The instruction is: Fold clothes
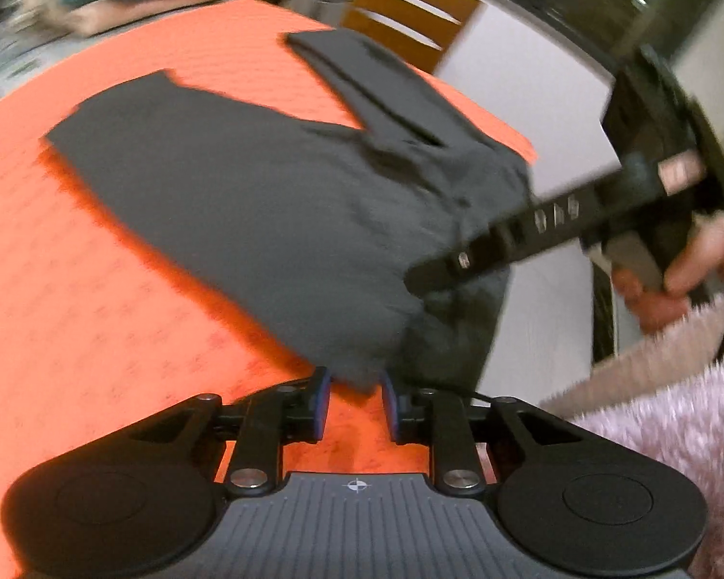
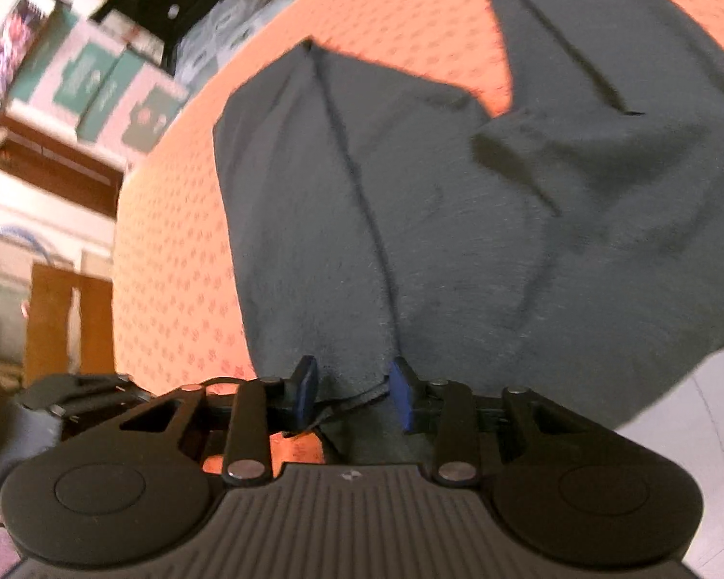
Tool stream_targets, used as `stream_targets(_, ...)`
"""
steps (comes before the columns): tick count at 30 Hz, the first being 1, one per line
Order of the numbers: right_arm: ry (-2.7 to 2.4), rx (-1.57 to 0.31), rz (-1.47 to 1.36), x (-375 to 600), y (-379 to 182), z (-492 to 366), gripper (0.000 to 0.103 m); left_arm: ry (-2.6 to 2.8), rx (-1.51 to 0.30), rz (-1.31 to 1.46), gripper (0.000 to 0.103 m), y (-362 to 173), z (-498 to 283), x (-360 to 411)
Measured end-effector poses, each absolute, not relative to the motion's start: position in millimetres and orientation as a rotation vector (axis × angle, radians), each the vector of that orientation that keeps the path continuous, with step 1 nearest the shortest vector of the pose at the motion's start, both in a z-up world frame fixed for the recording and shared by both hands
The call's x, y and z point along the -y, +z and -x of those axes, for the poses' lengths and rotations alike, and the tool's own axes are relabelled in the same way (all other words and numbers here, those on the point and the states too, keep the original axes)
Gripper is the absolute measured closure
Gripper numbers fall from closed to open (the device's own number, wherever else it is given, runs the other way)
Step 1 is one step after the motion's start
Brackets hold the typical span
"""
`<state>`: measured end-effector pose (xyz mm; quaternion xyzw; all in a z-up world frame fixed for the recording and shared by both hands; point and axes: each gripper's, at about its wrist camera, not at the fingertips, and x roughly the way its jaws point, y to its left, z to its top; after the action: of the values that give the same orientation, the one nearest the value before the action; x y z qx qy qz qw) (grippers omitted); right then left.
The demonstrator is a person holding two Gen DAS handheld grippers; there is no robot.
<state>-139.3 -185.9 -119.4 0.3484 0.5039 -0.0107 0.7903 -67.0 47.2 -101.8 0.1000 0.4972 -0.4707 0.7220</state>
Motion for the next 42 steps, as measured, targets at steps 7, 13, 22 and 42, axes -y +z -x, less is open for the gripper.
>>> stream_targets(7, -0.016, -1.028, -0.626, 193.6, -78.1, 137.6, 0.102, -0.919, -1.077, -0.125, 0.076, -89.7, 54.6, -71.2)
stream_targets(13, 0.009, -1.064, -0.618, 211.7, -70.5, 138.3, 0.102, -0.885, -1.072, -0.090, 0.073, -89.4, 49.1, -74.6)
stream_targets(22, 0.036, -1.158, -0.511, 180.5, -118.9, 121.2, 0.080, -0.867, -1.066, -0.122, 0.064, -87.9, 46.4, -77.6)
stream_targets(42, -0.016, -1.198, -0.439, 202.7, -112.3, 136.0, 0.096, -0.852, -1.071, -0.118, 0.062, -91.4, 49.8, -68.9)
